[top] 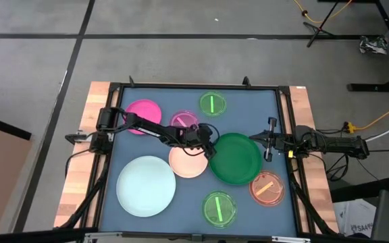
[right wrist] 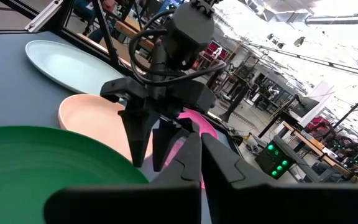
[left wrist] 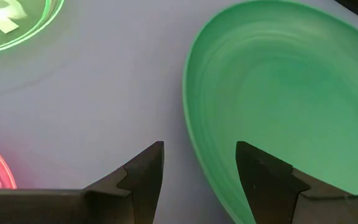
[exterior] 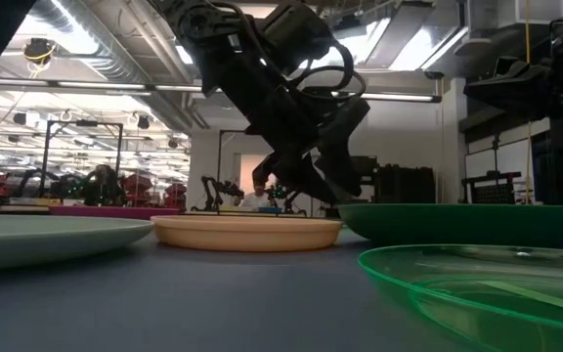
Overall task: Stack plastic plates
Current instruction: Stack the dark green plate on top of blue plate
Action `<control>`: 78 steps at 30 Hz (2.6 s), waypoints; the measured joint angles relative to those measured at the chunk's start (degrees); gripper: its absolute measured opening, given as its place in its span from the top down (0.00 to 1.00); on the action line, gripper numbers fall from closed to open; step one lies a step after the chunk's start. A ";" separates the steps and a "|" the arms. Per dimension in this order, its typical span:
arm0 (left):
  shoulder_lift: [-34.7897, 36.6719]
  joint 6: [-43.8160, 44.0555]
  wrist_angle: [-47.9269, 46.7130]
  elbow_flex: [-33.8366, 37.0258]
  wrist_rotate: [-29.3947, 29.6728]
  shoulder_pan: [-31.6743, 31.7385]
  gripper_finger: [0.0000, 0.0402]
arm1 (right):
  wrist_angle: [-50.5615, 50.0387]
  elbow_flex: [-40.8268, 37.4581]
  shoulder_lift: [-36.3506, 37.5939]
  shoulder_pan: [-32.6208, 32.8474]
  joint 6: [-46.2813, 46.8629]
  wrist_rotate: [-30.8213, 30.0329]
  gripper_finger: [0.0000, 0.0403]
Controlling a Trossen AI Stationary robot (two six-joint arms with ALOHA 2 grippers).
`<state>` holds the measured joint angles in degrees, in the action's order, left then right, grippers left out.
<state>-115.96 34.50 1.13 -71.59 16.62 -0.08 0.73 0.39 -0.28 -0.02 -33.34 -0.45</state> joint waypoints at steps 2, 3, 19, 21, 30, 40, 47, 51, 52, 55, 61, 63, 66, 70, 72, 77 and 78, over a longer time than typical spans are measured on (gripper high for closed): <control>0.00 0.04 -0.60 0.00 0.00 -0.03 0.52 | 0.00 -0.01 0.01 -0.01 0.00 0.00 1.00; 0.00 0.22 -0.88 0.00 0.00 -0.17 0.52 | 0.00 -0.01 0.01 -0.01 0.00 0.01 1.00; 0.04 4.15 -3.10 0.00 -1.11 -0.76 0.52 | -0.01 0.02 0.01 -0.01 0.00 0.01 1.00; 0.04 4.46 -3.41 0.00 -1.28 -0.79 0.52 | 0.00 0.00 0.00 -0.01 0.00 0.01 1.00; -3.26 6.10 -0.89 -0.02 -4.55 -0.74 0.52 | 0.00 -0.01 -0.02 0.01 0.00 -0.03 1.00; -3.63 6.10 -0.29 -0.02 -4.24 -0.66 0.59 | -0.02 -0.01 -0.02 -0.01 0.00 0.00 1.00; -3.67 6.10 0.50 0.00 -4.17 -0.66 0.64 | -0.02 -0.01 -0.02 0.01 0.00 0.01 1.00; -3.68 6.10 1.82 0.02 -4.18 -0.66 0.67 | -0.02 0.00 -0.02 -0.01 0.00 0.01 1.00; -3.69 6.10 2.10 0.04 -4.18 -0.66 0.67 | -0.01 -0.01 -0.02 -0.01 0.00 0.01 1.00; -3.69 6.14 2.58 0.04 -4.15 -0.66 0.70 | -0.02 0.00 -0.02 -0.01 0.00 0.01 1.00; -3.69 7.39 2.62 0.04 -4.12 -0.66 0.76 | -0.02 0.01 -0.02 -0.01 0.00 0.01 1.00; -3.69 7.46 2.67 0.04 -4.10 -0.63 0.78 | 0.00 -0.01 -0.02 0.00 0.00 0.01 1.00; -3.69 7.44 2.81 0.04 -4.09 -0.63 0.82 | -0.02 -0.01 -0.02 0.00 0.00 0.01 1.00; -3.69 7.54 2.86 0.04 -4.09 -0.59 0.87 | 0.00 -0.01 -0.02 -0.01 0.00 -0.01 1.00; -3.69 7.55 2.88 0.04 -4.09 -0.59 0.90 | -0.02 -0.01 -0.02 0.00 0.00 0.01 1.00; -3.69 7.62 3.20 0.04 -4.13 -0.59 0.97 | -0.01 -0.01 -0.02 -0.01 0.00 0.01 1.00; -3.69 7.61 3.41 0.04 -4.11 -0.59 0.98 | -0.02 -0.01 -0.02 -0.01 0.00 0.01 1.00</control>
<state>-119.66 42.11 4.54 -71.55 12.51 -0.67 0.71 0.38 -0.30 -0.03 -33.34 -0.45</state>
